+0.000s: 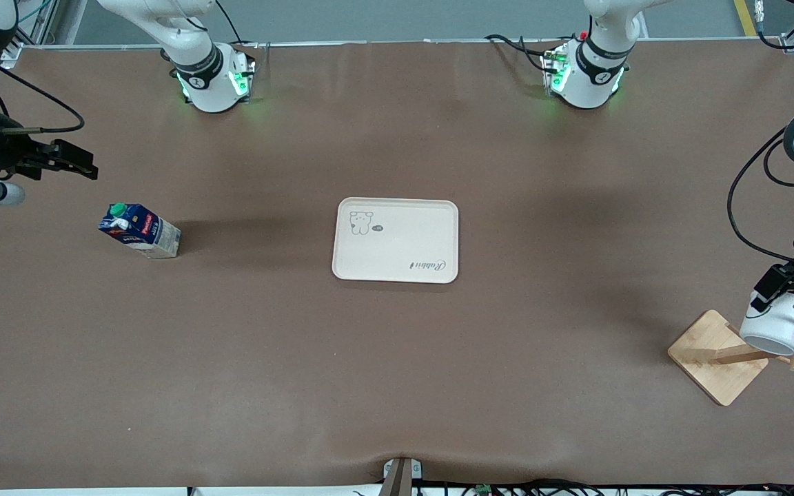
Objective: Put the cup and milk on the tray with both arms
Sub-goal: 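Grasp the white mug rim with the left gripper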
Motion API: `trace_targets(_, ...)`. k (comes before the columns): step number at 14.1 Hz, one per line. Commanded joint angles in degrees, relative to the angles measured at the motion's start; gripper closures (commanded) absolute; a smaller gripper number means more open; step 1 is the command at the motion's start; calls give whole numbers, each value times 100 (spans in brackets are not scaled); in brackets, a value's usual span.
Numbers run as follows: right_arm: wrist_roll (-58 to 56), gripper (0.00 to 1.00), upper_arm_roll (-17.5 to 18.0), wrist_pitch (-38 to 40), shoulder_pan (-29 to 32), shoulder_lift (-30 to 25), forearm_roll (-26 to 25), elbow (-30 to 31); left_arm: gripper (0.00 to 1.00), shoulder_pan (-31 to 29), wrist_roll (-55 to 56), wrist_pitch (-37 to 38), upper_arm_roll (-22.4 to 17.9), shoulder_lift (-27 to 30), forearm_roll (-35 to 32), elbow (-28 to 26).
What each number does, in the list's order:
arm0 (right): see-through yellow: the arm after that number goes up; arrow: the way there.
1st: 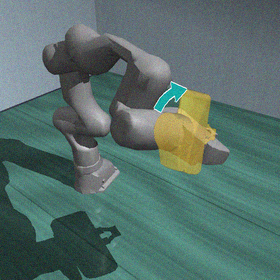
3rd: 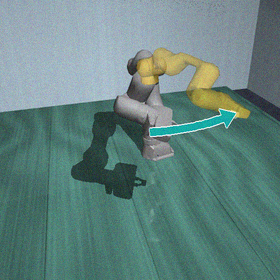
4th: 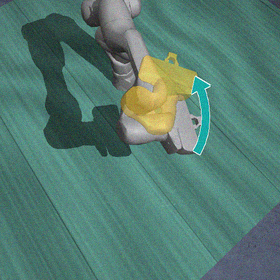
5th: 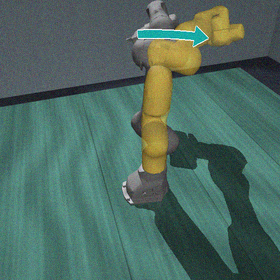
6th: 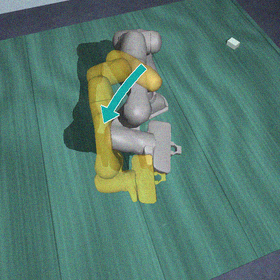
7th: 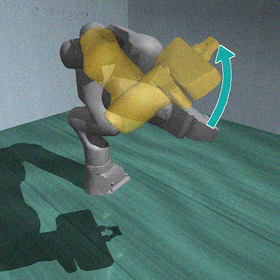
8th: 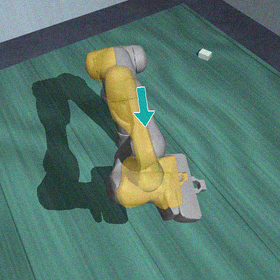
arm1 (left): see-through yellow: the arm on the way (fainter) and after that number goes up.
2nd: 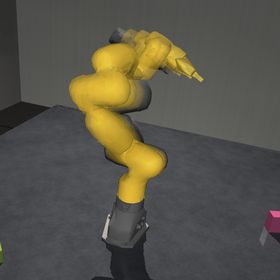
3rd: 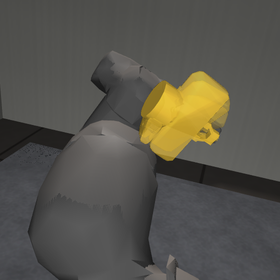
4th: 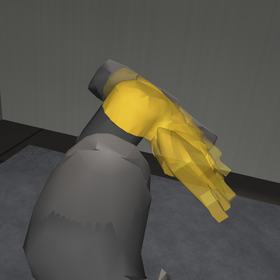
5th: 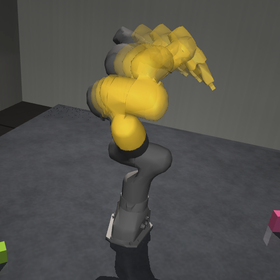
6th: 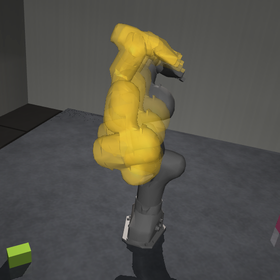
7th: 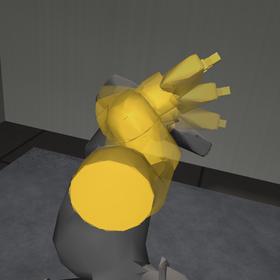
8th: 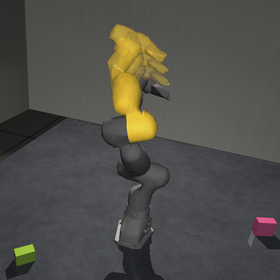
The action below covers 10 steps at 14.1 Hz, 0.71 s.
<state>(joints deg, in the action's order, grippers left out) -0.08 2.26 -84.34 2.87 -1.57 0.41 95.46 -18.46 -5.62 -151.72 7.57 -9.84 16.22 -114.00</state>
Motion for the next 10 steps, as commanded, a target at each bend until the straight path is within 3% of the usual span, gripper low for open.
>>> trace_targets(1,61,0,-15,66,-6,-1,-50,-89,37,-8,-141,-235,60,-79,171,27)
trace_targets(3,69,0,-15,67,-23,7,-50,-71,54,-8,-211,-323,69,-105,163,35)
trace_targets(6,69,0,-15,84,-6,-10,-50,-71,57,-8,-307,-323,69,-53,171,18)
trace_targets(7,69,0,-15,84,-6,-2,-50,-62,63,-8,-386,-323,69,-44,171,1)
trace_targets(10,61,0,-15,75,12,16,-50,-36,91,0,-457,-323,121,-44,171,44)
